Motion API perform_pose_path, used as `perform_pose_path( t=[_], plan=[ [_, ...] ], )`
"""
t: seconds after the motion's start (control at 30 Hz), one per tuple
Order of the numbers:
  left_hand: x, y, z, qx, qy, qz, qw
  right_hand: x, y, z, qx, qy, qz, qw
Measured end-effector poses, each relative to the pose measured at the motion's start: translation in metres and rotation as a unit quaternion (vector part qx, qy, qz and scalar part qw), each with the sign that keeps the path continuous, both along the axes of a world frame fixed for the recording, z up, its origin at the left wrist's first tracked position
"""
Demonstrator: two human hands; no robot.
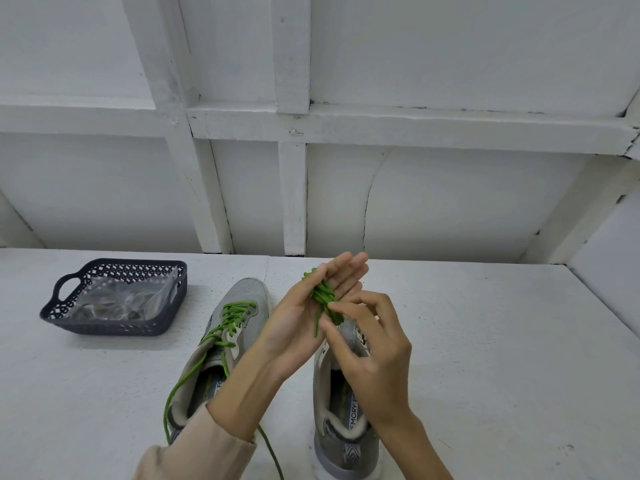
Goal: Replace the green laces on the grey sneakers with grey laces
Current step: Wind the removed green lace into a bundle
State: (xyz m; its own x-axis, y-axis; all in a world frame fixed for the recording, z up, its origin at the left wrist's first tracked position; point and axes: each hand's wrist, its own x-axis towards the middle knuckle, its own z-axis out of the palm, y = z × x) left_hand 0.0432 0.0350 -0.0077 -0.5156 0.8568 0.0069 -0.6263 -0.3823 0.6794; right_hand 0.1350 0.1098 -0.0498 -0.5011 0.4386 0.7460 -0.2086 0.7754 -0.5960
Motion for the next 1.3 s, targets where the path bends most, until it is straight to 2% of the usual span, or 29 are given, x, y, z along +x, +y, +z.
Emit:
perform_pose_path(
  t=[0.1,0.2,0.3,0.37,0.47,0.53,0.57,0.6,0.7,0.73,0.8,0.93,1.07,1.3],
  plan=[
    [0.002,-0.001,0.0,0.016,-0.014,-0.02,1.0,0.001,0.0,0.011,-0.078,-0.007,0.026,0.997],
    [0.005,0.0,-0.002,0.024,-0.018,-0.044,0.999,-0.001,0.003,0.017,-0.102,-0.057,0.029,0.993],
    [0.01,0.002,-0.006,-0.021,0.036,-0.059,0.997,-0.001,0.008,0.021,-0.086,-0.064,0.019,0.994],
    [0.012,0.003,-0.008,-0.04,0.051,-0.063,0.996,0.001,0.013,0.027,-0.06,-0.035,0.01,0.998],
    [0.012,0.003,-0.01,-0.036,0.092,-0.083,0.992,0.008,0.025,0.047,-0.08,0.021,0.017,0.996],
    [0.01,-0.001,-0.008,-0.037,0.118,-0.116,0.986,0.013,0.039,0.061,-0.1,0.008,0.05,0.994],
    [0.01,-0.003,-0.006,-0.04,0.128,-0.139,0.981,0.014,0.048,0.067,-0.124,-0.025,0.1,0.987],
    [0.01,-0.005,-0.004,-0.045,0.138,-0.164,0.976,0.015,0.057,0.073,-0.16,-0.078,0.175,0.968],
    [0.011,-0.008,-0.001,-0.046,0.166,-0.236,0.956,0.014,0.075,0.079,-0.203,-0.274,0.381,0.859],
    [0.012,-0.008,0.0,-0.043,0.171,-0.249,0.952,0.013,0.078,0.075,-0.2,-0.315,0.414,0.83],
    [0.013,-0.008,0.002,-0.04,0.175,-0.266,0.947,0.008,0.078,0.067,-0.229,-0.34,0.445,0.796],
    [0.011,-0.008,-0.001,-0.054,0.158,-0.269,0.948,0.002,0.078,0.057,-0.311,-0.313,0.46,0.77],
    [0.009,-0.007,-0.005,-0.105,0.101,-0.254,0.956,-0.001,0.08,0.048,-0.352,-0.313,0.468,0.748],
    [0.012,-0.004,0.005,-0.146,0.085,-0.255,0.952,-0.007,0.086,0.027,-0.415,-0.287,0.487,0.713]
  ],
)
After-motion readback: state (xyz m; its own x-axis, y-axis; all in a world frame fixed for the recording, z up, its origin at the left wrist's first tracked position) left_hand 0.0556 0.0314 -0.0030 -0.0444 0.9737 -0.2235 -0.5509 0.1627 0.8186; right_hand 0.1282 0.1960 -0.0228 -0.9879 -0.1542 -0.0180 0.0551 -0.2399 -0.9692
